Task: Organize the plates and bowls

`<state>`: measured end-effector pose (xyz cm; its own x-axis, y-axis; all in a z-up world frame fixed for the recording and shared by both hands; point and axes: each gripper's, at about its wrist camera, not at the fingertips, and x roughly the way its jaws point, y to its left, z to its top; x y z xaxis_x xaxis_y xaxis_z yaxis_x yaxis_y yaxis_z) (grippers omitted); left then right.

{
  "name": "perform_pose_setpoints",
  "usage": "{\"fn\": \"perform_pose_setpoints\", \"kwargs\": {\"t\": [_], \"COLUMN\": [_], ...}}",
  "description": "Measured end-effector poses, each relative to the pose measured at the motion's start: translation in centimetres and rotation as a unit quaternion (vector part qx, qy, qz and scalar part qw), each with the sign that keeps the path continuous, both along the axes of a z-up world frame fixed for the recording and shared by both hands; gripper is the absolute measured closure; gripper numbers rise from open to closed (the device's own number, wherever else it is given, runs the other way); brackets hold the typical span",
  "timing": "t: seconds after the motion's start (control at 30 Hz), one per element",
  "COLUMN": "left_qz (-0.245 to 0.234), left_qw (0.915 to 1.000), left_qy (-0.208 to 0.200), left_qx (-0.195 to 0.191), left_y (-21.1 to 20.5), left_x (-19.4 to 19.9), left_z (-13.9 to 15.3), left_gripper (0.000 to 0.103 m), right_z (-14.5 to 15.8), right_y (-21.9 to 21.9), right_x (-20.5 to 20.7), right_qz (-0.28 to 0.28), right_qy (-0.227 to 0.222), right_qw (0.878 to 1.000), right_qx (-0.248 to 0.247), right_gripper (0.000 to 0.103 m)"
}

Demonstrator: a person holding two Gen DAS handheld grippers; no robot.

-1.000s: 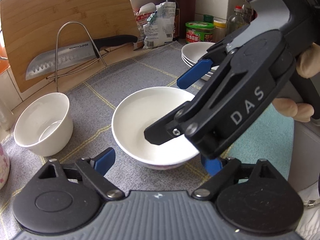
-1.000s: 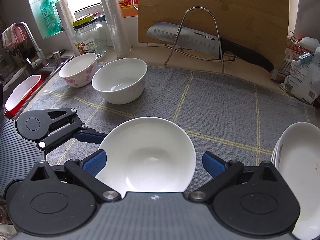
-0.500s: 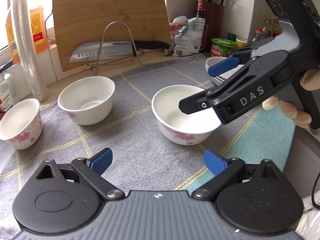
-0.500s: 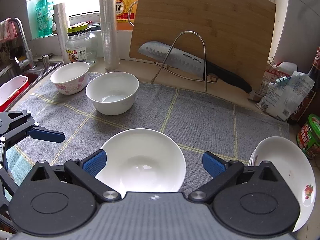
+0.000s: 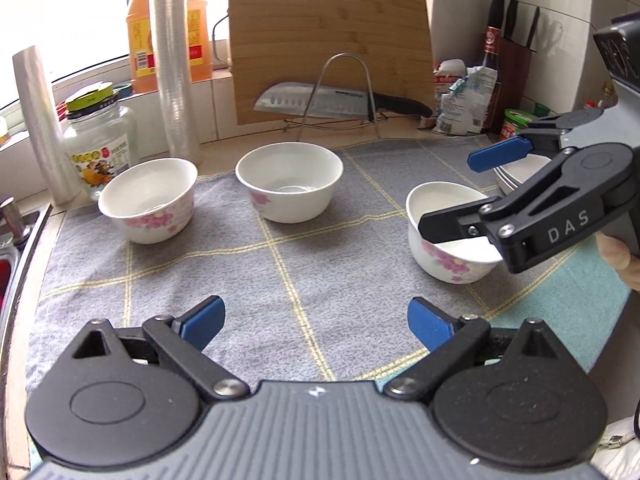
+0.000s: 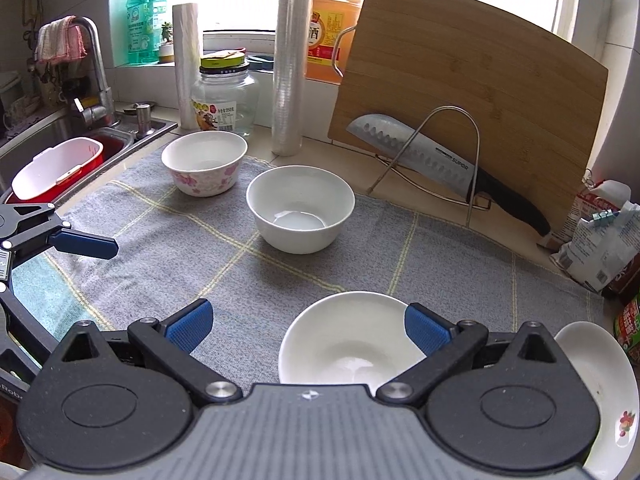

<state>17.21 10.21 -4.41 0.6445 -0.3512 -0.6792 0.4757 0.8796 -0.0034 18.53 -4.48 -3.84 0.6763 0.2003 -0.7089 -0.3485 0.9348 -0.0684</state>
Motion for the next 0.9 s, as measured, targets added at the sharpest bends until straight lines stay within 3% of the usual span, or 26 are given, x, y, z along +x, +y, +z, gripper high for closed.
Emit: {"fn": "perform_pose_setpoints", "kwargs": {"t": [0.2, 0.4, 0.7, 0.9], "left_qz": [0.066, 0.092, 0.082, 0.038], "left_qw": [0.9977, 0.9957, 0.9964, 0.9991], "left_qy": [0.016, 0.005, 0.013, 0.0], "left_qx": [-0.005, 0.0, -0.015, -0.018], "left_y": [0.4, 0.0, 0.1, 0.8], "left_x": [0.4, 0.1, 2.6, 5.9], "left_z": [0.8, 2.4, 3.7, 4.6], "left_gripper": [0.005, 0.005, 0.005, 0.005], "right_z": [0.3, 0.3, 0.8, 0.7], "right_y": [-1.1, -2.2, -2.6, -1.6], "right_x": [0.6, 1.1, 1.9, 2.8], "right_qz": [0.031, 0.051, 0.044, 0.013], "right_qy": [-0.024, -0.033, -0.04, -0.042], "right_qw": [0.999, 0.997, 0.998, 0.999], "right_qx": [0.035, 0.035, 0.034, 0.023], "right_gripper": [0.0, 0.0, 0.0, 0.0]}}
